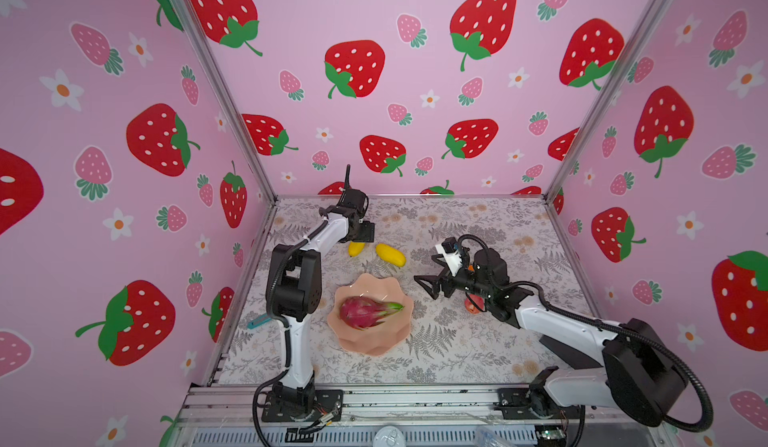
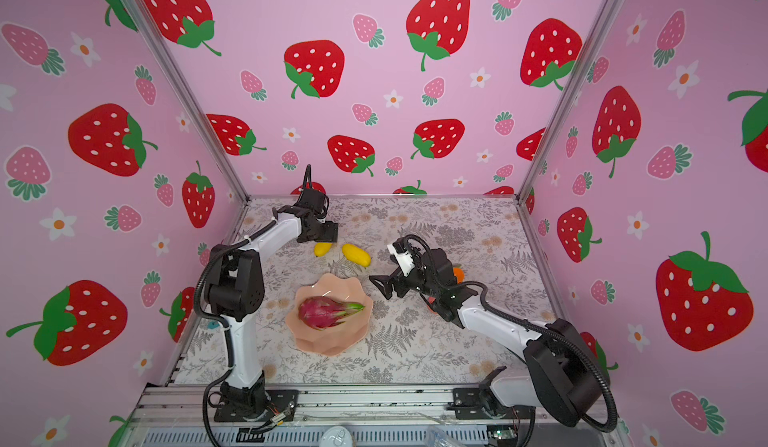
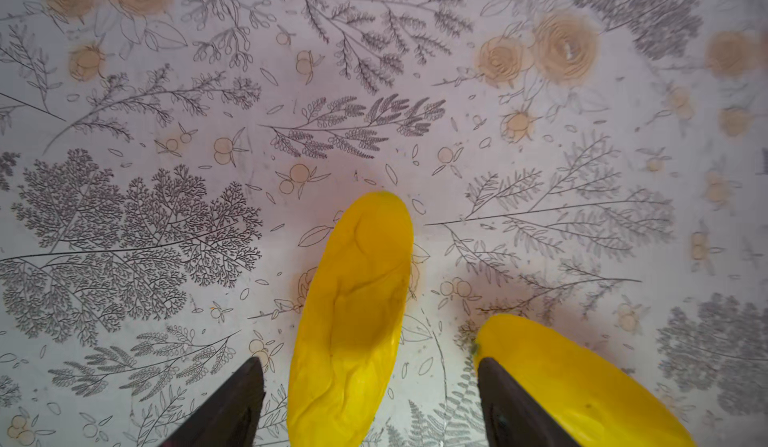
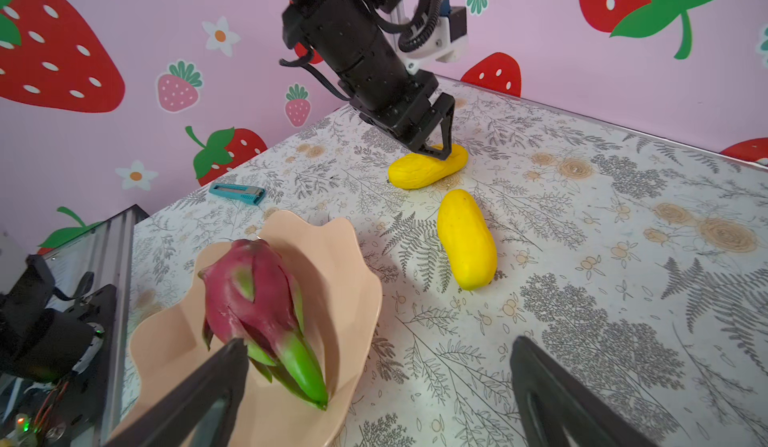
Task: Place and organize the fake fruits in the fruit bowl
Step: 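Open the right gripper and withdraw while the left gripper grasps a yellow mango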
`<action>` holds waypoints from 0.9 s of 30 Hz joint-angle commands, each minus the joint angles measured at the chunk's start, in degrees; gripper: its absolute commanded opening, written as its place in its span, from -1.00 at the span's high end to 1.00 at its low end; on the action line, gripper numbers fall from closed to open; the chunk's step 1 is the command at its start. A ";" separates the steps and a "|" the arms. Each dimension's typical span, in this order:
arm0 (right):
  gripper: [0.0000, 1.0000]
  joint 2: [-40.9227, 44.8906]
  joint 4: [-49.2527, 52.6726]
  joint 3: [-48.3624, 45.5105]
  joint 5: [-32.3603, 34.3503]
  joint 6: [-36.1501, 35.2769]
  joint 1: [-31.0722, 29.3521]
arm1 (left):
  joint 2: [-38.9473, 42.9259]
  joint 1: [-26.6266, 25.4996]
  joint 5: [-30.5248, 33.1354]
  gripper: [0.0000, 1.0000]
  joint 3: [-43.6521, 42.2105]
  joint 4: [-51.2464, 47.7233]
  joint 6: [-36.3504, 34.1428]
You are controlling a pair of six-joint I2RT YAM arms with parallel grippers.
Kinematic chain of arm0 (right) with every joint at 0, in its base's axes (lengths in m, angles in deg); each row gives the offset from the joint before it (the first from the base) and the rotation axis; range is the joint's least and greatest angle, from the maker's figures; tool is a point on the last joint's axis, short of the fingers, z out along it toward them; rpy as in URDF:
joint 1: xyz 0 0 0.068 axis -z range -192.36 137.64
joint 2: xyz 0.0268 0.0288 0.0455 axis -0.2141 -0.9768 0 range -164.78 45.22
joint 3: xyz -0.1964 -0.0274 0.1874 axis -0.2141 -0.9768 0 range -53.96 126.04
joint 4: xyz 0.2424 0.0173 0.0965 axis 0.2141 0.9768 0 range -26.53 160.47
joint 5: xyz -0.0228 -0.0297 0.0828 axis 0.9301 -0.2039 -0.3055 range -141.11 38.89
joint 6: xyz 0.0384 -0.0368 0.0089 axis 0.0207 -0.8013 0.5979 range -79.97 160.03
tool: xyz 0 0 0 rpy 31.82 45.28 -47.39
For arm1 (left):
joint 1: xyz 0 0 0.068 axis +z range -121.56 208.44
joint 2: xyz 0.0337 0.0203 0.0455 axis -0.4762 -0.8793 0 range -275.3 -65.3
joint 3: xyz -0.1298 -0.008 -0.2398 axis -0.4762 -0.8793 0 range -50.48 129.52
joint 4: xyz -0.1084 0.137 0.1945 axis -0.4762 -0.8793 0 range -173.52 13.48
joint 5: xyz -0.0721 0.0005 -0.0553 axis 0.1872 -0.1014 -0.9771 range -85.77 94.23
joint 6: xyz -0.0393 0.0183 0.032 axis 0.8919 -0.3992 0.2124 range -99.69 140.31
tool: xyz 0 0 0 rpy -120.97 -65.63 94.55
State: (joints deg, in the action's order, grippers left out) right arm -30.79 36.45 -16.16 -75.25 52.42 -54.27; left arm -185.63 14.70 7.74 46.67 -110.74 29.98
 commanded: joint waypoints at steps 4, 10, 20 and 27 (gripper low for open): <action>-0.99 -0.98 -0.82 1.65 -4.07 -0.03 -0.71 | -3.55 1.07 0.24 -0.59 4.40 -3.08 0.11; -0.99 -2.26 -0.66 1.94 -3.63 -0.10 -0.72 | -5.61 1.11 0.00 -0.43 6.02 -3.70 0.64; -0.99 -1.33 -2.09 0.45 -3.31 1.33 -0.80 | -1.67 1.12 -0.05 0.03 0.56 0.72 1.46; -0.99 -0.71 -2.64 -0.40 -2.12 0.89 -0.80 | 16.04 -0.55 -0.96 0.16 -14.94 5.32 2.54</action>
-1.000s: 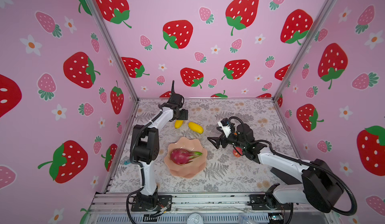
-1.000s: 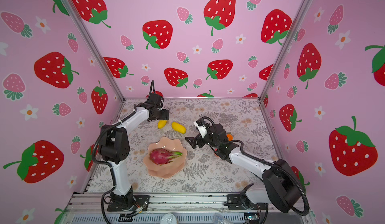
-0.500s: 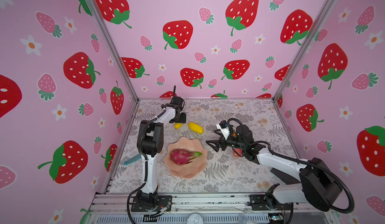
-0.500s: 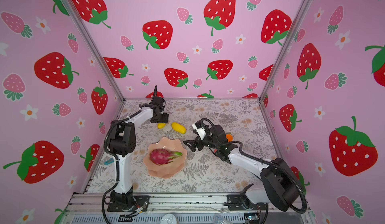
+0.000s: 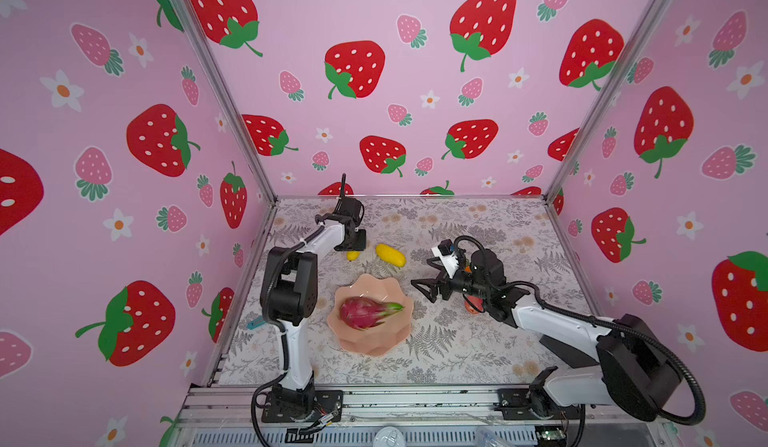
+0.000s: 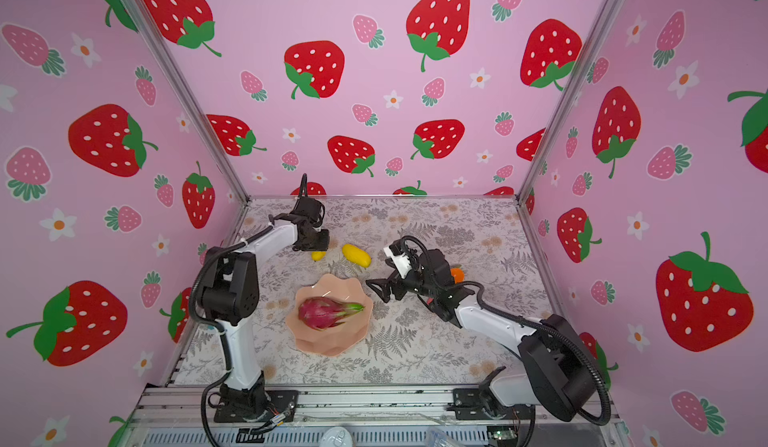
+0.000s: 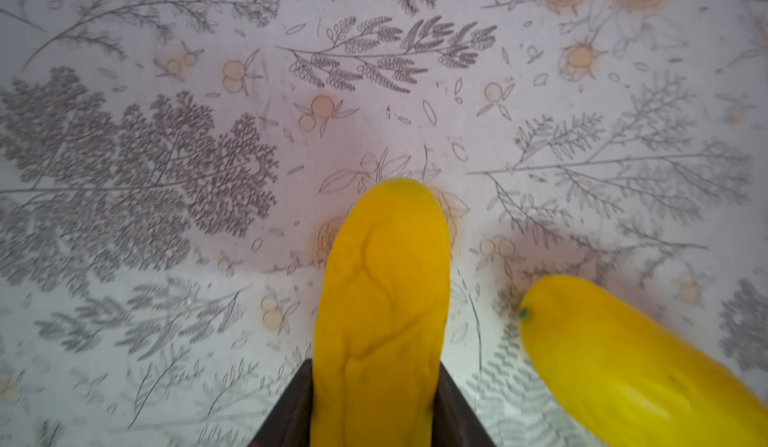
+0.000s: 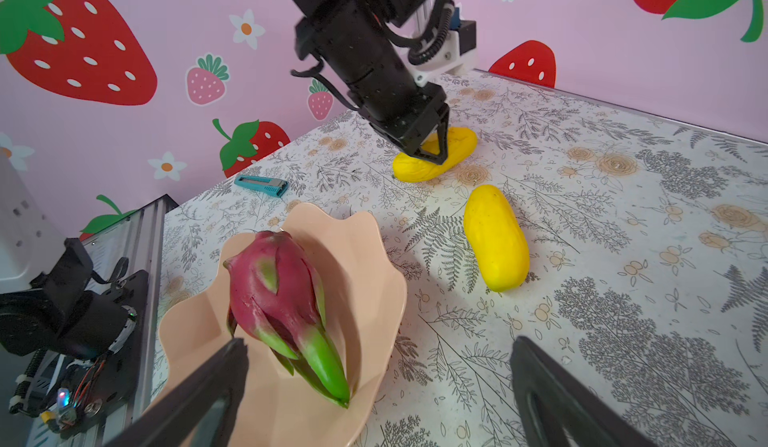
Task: Place and organize the fake fruits in the fruit bowl
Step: 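Open the right gripper and withdraw while the left gripper grasps a yellow mango, then carry the yellow mango with the left gripper and set it in the bowl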
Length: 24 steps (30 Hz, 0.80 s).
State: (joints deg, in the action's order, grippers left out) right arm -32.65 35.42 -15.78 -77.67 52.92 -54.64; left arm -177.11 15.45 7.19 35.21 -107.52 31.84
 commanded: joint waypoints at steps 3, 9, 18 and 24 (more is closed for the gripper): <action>-0.99 1.19 -1.77 -0.97 -0.05 0.23 -0.39 | 17.16 -4.78 0.46 0.15 -10.54 -0.45 1.12; -0.99 0.54 -2.44 -0.97 -1.56 -0.06 -0.42 | 31.94 -12.69 0.18 0.14 -25.51 -0.13 4.28; -0.99 1.37 -4.88 -2.59 -2.72 2.09 -0.77 | 37.19 -18.01 2.47 0.11 -34.46 3.80 6.13; -0.99 2.57 -5.09 -4.18 -2.00 2.76 -0.90 | 36.39 -18.31 3.95 0.08 -35.17 5.69 6.11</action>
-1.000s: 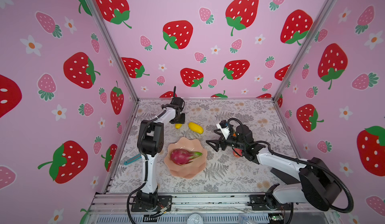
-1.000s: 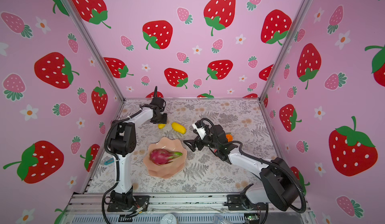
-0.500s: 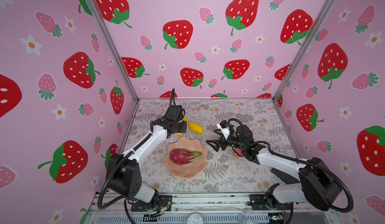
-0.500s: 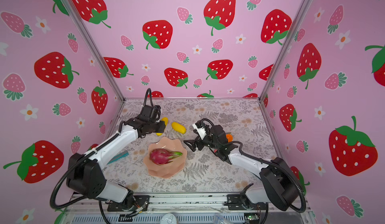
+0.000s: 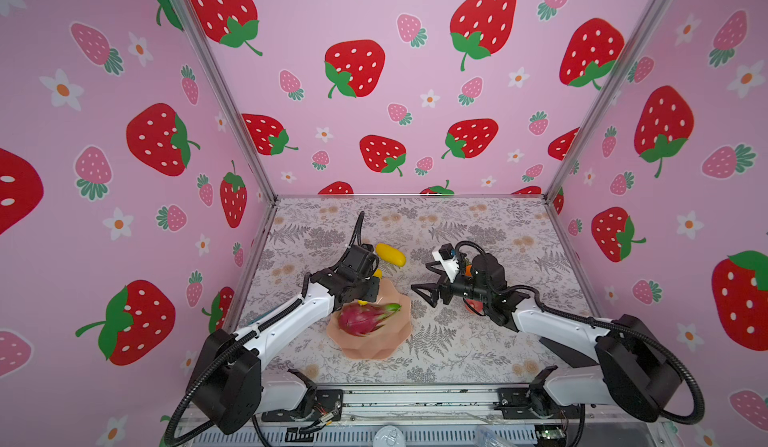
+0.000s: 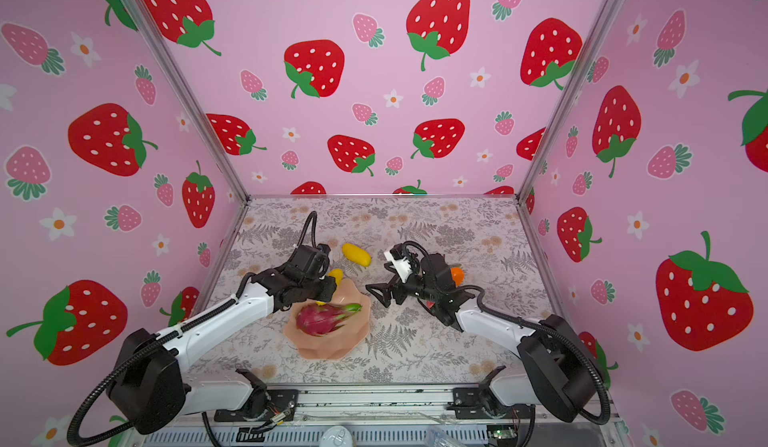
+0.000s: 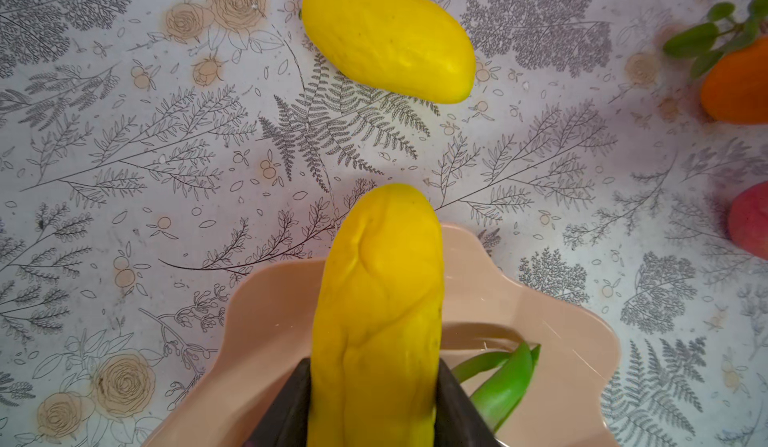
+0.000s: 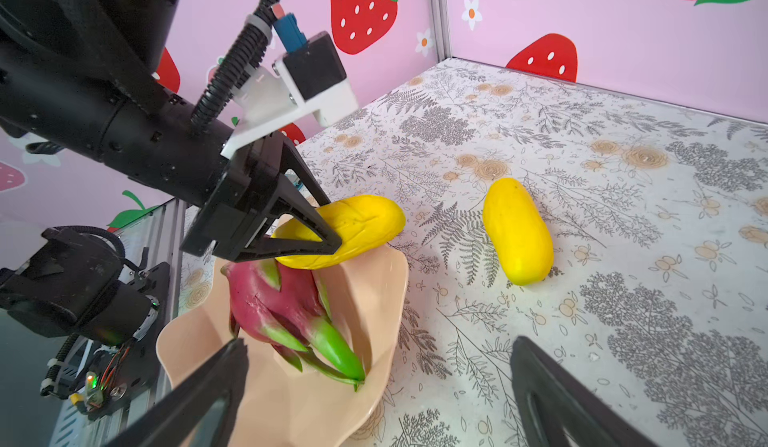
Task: Place and organize the fake fruits in the fruit bowl
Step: 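Carry the yellow mango with the left gripper and set it in the bowl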
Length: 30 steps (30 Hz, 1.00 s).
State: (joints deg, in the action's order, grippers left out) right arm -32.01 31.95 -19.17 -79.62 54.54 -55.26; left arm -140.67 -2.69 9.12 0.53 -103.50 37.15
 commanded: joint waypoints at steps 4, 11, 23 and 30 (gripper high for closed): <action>-0.99 2.53 -1.51 -1.28 0.78 0.99 -0.39 | -2.04 -0.15 2.89 0.05 -0.35 1.68 0.25; -0.99 2.45 -1.34 -1.30 1.05 0.79 -0.37 | -2.22 -0.25 2.14 -0.14 -0.99 1.80 -0.23; -0.99 -2.33 2.33 1.98 6.75 1.11 -0.41 | 2.78 -0.19 1.45 -0.42 -2.31 2.14 -2.55; -0.99 -11.01 5.67 9.86 10.32 0.85 0.03 | 5.52 0.07 0.83 -0.50 -4.34 4.82 -2.72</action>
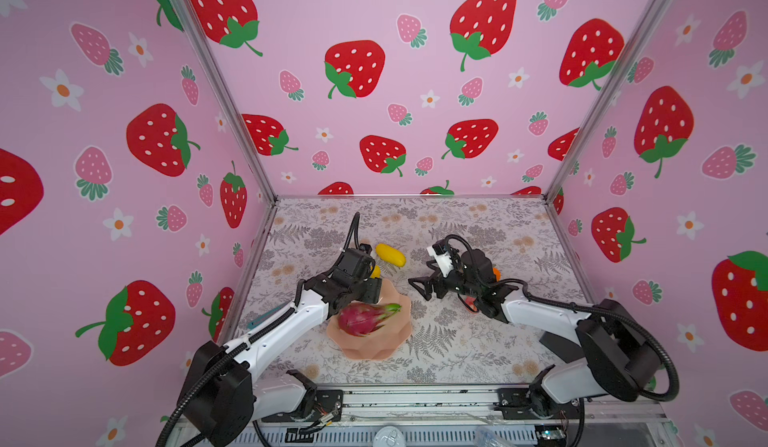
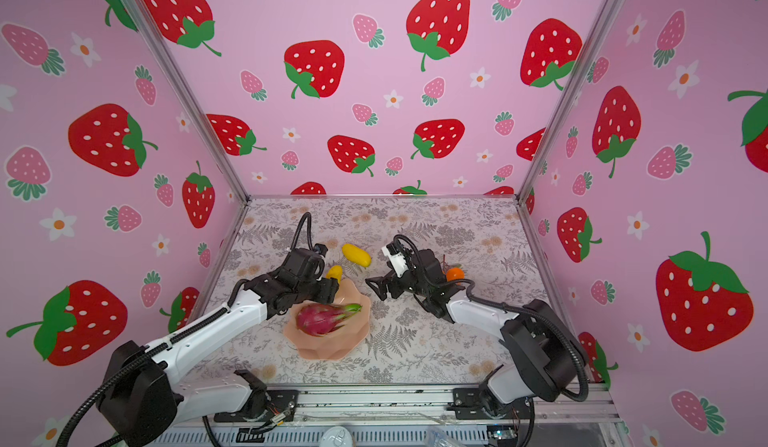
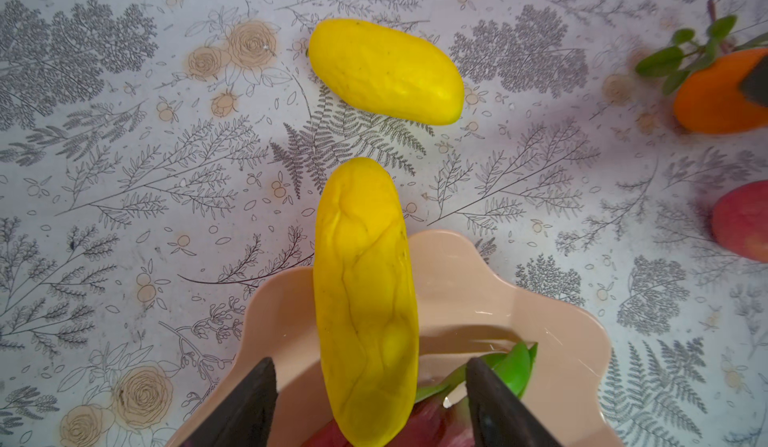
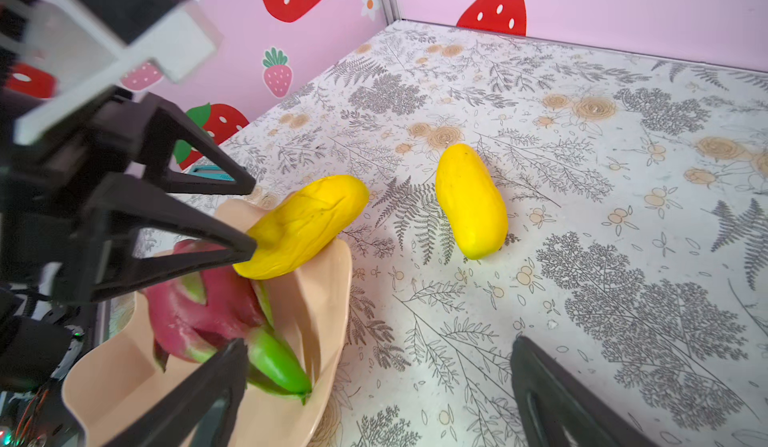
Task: Place and organize the fake fruits in the fruit bowl
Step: 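Carry the yellow mango with the left gripper and set it in the bowl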
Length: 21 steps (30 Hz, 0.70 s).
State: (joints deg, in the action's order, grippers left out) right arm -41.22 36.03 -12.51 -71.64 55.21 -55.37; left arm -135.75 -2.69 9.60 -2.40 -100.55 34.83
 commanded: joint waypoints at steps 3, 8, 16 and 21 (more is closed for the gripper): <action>-0.99 -4.11 2.10 6.00 1.46 -0.10 0.54 | -2.55 0.89 -0.96 -0.45 -1.25 1.65 0.06; -0.99 -4.18 2.12 5.95 1.66 -0.33 0.68 | -4.77 0.88 -3.10 -0.36 -1.92 4.35 -0.33; -0.99 -3.27 1.17 3.67 1.90 0.29 1.01 | -8.84 0.82 0.18 -0.36 0.06 2.66 -1.42; -0.99 -2.82 1.17 3.37 1.85 -0.02 1.21 | -11.27 0.82 1.59 -0.01 0.96 3.12 -2.40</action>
State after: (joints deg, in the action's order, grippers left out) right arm -45.56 37.80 -8.55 -70.20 55.19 -54.49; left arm -146.55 -2.04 9.53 -4.04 -97.34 33.37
